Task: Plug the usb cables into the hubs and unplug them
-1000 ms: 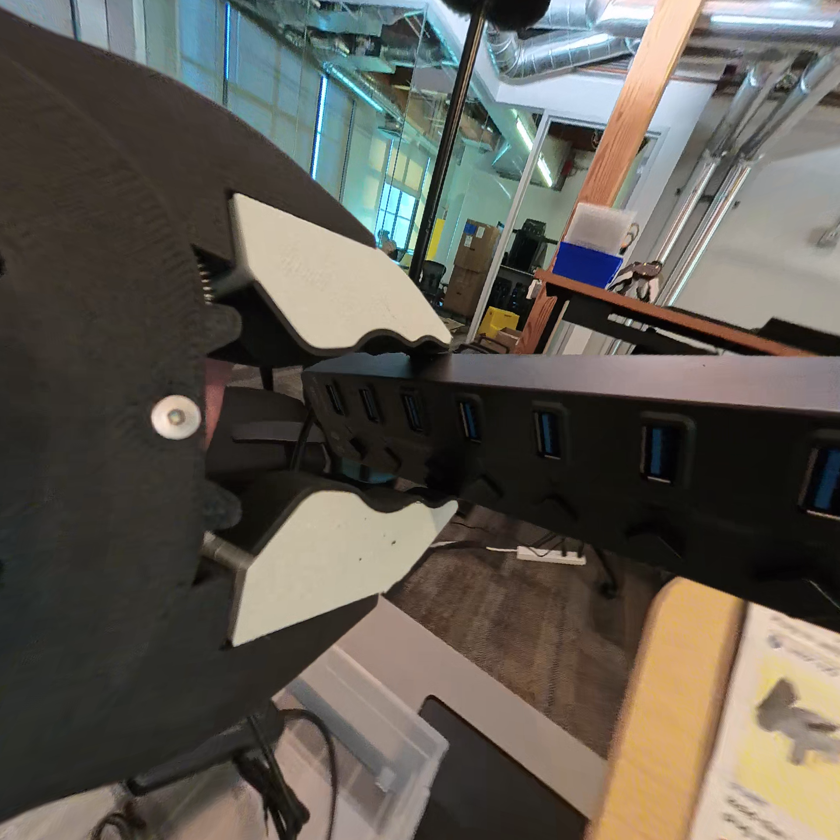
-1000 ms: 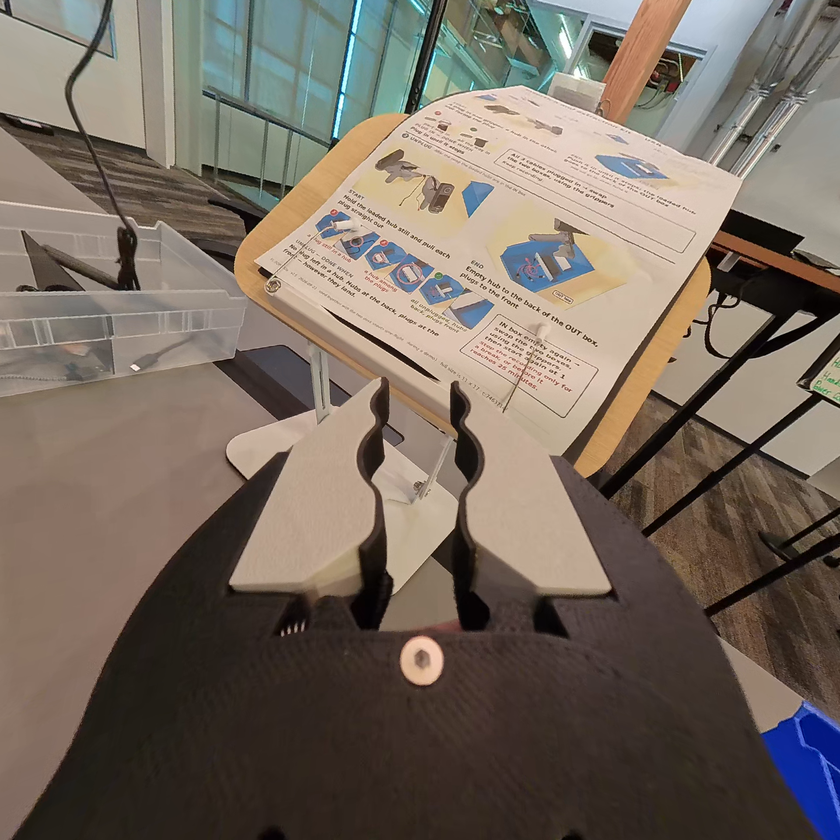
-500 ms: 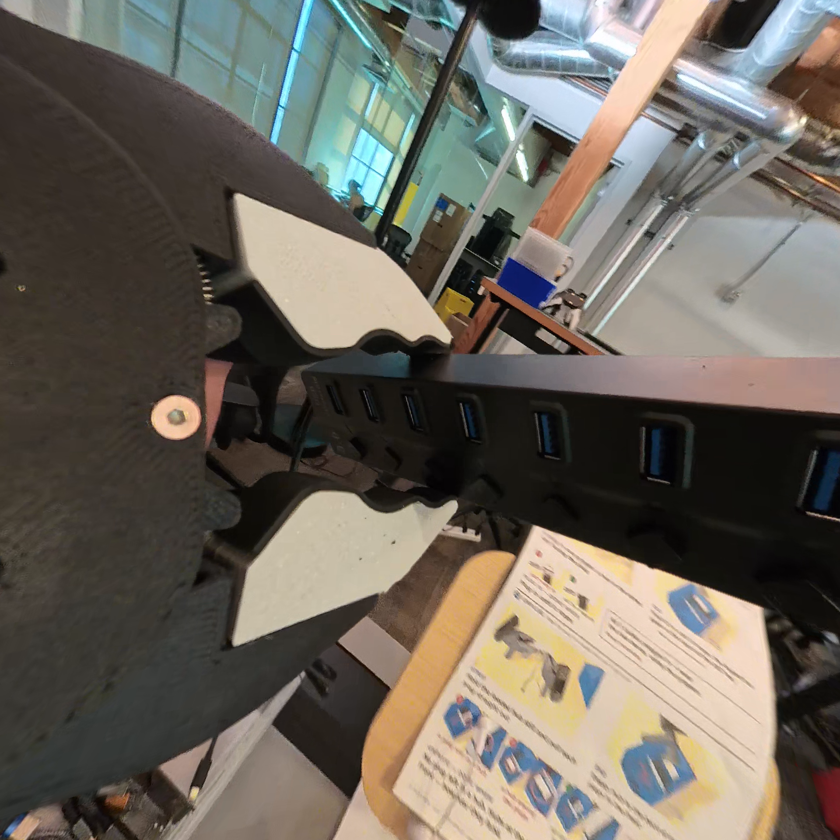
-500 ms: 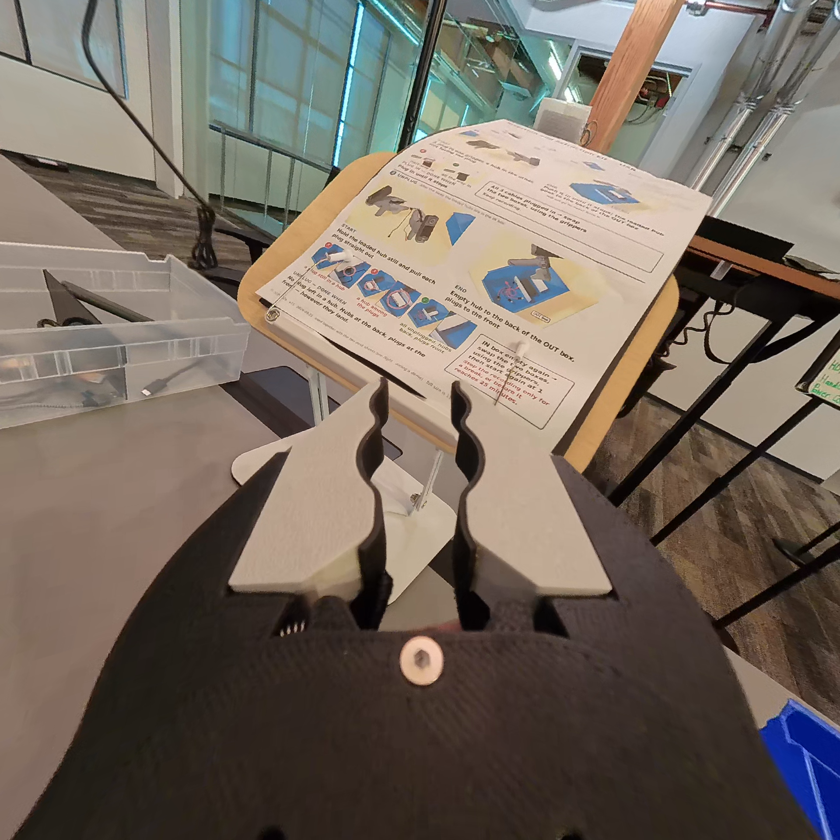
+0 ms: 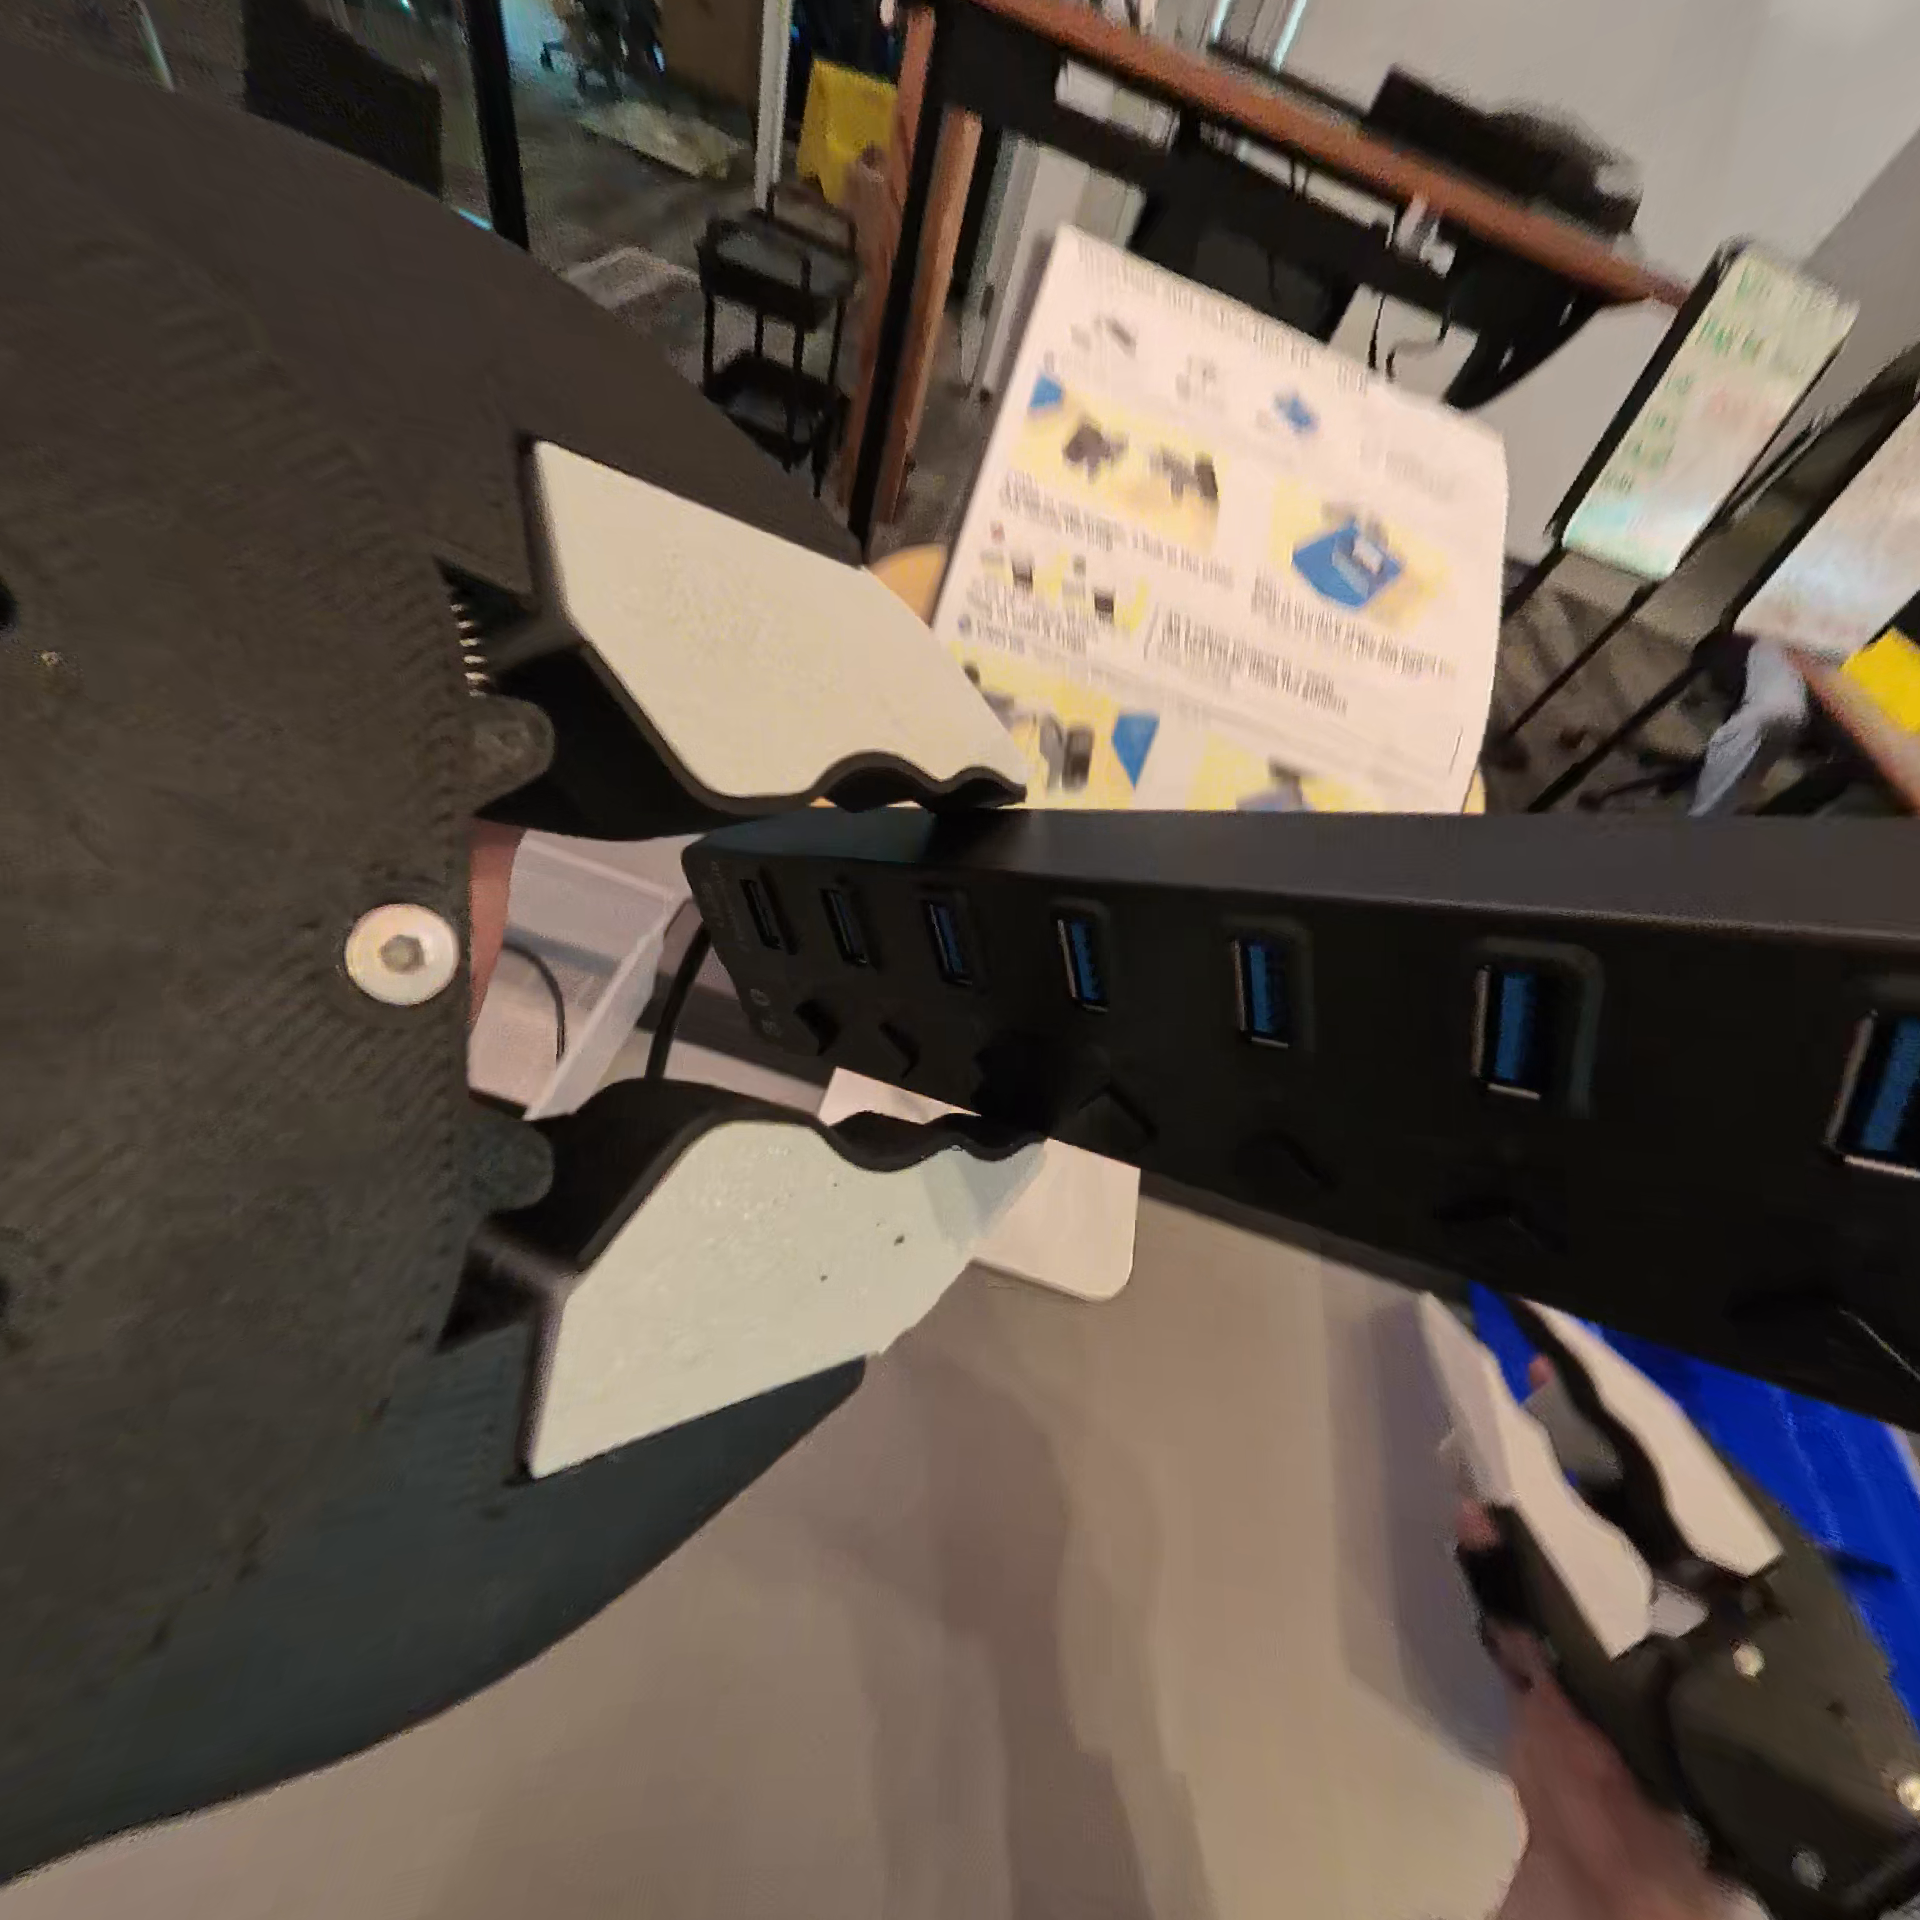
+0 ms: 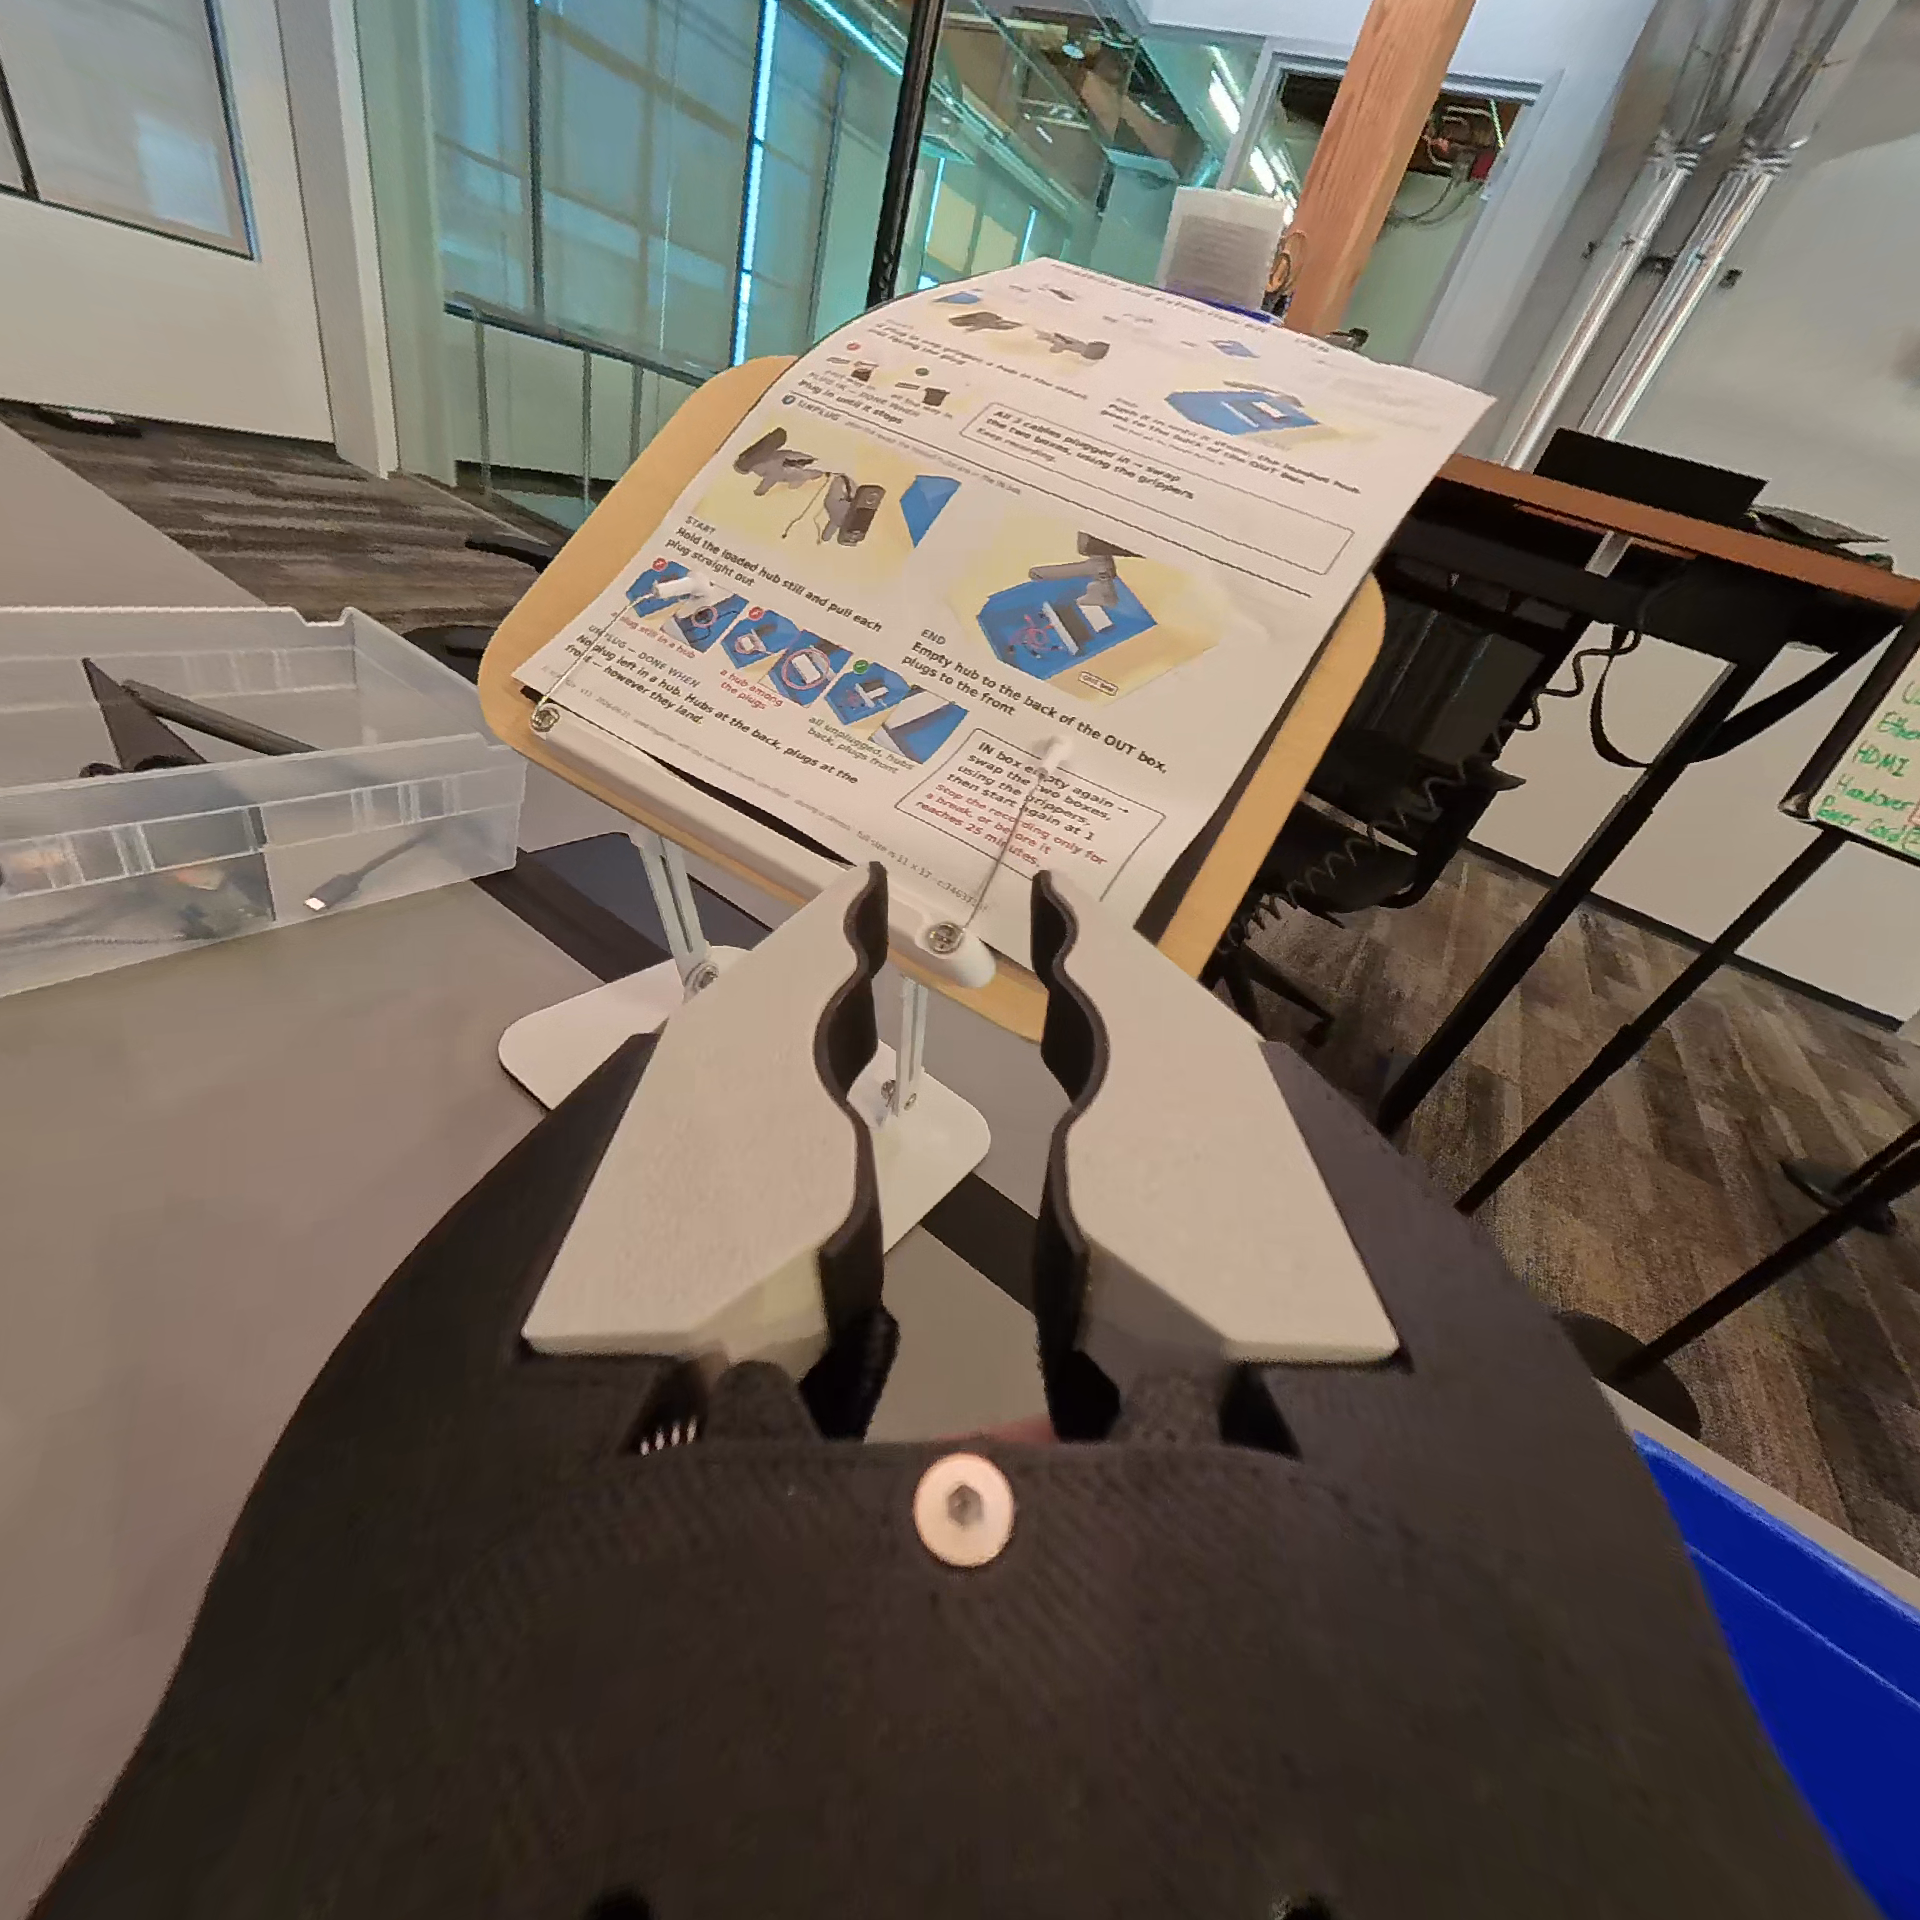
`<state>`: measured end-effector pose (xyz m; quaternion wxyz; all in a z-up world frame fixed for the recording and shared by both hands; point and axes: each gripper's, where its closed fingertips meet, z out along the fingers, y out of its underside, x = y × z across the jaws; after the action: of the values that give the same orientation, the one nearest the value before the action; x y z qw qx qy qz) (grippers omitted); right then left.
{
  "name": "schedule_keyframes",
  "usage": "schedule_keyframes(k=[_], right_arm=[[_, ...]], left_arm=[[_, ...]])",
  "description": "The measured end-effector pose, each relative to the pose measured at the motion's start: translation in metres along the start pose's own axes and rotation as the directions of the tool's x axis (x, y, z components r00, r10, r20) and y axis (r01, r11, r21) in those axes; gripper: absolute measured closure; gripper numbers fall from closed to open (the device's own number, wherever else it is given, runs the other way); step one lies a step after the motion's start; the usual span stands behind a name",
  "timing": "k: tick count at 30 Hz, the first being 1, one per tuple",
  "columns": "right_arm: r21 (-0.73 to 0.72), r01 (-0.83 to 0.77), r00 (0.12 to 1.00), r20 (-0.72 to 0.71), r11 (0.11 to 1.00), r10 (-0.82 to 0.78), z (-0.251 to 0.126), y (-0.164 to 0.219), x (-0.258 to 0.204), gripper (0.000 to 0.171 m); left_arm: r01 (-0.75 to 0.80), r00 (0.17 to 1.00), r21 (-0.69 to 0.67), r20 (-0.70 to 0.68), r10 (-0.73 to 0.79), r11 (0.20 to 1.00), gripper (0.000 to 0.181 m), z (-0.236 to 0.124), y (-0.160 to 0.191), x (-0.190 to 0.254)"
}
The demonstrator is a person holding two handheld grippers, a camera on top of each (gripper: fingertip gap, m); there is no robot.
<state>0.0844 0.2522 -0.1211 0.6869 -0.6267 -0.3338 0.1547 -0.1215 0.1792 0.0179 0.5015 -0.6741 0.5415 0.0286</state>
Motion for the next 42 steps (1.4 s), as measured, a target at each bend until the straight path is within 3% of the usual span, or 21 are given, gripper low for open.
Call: schedule_keyframes(k=[6,14,20,25,28,34,42], right_arm=[[-0.007,-0.02,1.0,-0.003,1.0,0.02,-0.009,0.002,0.011,0.145],[-0.041,-0.048,0.999,-0.001,0.998,0.048,-0.016,0.012,0.021,0.144],[-0.07,-0.045,0.999,0.017,0.997,0.046,-0.015,0.02,0.019,0.144],[-0.081,-0.028,0.999,0.044,0.996,0.031,-0.01,0.02,0.01,0.144],[-0.093,-0.019,0.998,0.055,0.996,0.024,-0.007,0.023,0.006,0.144],[-0.112,-0.012,0.997,0.075,0.994,0.02,-0.002,0.029,0.0,0.144],[-0.138,-0.006,0.995,0.101,0.99,0.02,0.005,0.038,-0.008,0.144]], left_arm=[[0.083,0.979,-0.038,-0.183,-0.088,0.996,0.125,0.059,0.014,0.077],[0.188,0.914,-0.1,-0.347,-0.211,0.977,0.125,0.117,0.025,0.149],[0.21,0.883,-0.283,-0.356,-0.306,0.936,0.124,0.156,0.106,0.182],[0.114,0.875,-0.458,-0.375,-0.308,0.882,0.125,0.176,0.185,0.213],[0.076,0.859,-0.492,-0.409,-0.307,0.867,0.125,0.184,0.211,0.226],[0.024,0.789,-0.463,-0.536,-0.301,0.886,0.125,0.195,0.221,0.25],[0.018,0.765,-0.404,-0.584,-0.273,0.915,0.124,0.204,0.213,0.259]])
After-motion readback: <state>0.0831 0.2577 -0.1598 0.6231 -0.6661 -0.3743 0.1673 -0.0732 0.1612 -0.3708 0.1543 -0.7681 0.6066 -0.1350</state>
